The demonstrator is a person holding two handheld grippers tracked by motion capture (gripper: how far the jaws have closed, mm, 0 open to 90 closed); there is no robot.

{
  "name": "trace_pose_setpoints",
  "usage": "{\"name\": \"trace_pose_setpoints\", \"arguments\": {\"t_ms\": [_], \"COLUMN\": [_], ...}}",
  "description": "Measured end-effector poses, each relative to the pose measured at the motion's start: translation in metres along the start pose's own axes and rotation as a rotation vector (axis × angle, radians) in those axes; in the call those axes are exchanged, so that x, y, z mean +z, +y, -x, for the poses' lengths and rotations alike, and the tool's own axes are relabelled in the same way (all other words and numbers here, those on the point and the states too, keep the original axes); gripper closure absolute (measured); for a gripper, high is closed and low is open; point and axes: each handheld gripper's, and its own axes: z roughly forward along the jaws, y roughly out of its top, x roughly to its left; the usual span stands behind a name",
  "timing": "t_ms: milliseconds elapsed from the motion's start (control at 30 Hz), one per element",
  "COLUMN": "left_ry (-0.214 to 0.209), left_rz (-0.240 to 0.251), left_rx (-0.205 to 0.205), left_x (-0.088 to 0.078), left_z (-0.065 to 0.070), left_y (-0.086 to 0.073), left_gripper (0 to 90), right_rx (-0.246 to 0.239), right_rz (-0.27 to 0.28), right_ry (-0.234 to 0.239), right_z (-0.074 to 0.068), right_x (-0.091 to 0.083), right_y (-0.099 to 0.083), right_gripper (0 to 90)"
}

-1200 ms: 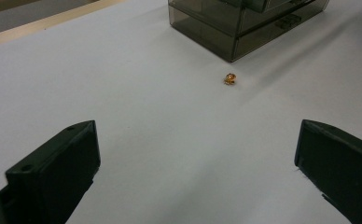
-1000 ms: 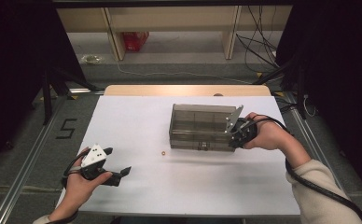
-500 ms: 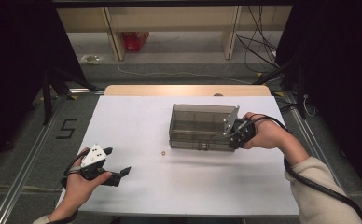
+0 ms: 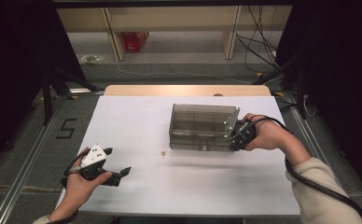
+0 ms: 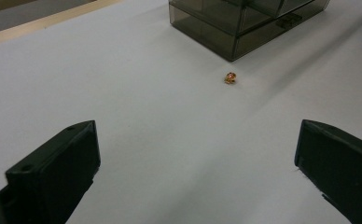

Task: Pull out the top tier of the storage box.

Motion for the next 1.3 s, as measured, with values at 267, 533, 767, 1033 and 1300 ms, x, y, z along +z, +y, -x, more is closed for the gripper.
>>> {"name": "trace_pose_setpoints", "arguments": {"t_ms": [267,533,767,1033,1300], "left_ry": [0.000,-0.001,-0.001,-0.001,-0.002], "left_rz": [-0.004,-0.001,-0.001,0.002,0.000], "left_rx": [0.003,0.000,0.000,-0.003,0.000], "left_x": [0.000,0.000,0.000,0.000,0.000], "left_z": [0.000,0.000,0.000,0.001,0.000], "left_y": [0.000,0.000,0.000,0.000,0.000], "left_gripper": [0.0,0.0,0.0,0.0,0.0], "right_rx": [-0.010,-0.021,-0.029,-0.017,-0.022], "right_rz": [0.001,-0.002,-0.009,0.001,0.012], "right_ry": [0.010,0.023,0.021,0.028,0.038], "right_z": [-0.002,-0.006,-0.009,-0.012,-0.015], "right_x": [0.000,0.000,-0.001,0.000,0.000], "right_y": [0.000,-0.001,0.000,-0.001,-0.001], "right_gripper": [88.5,88.7,88.7,89.0,89.2]}}
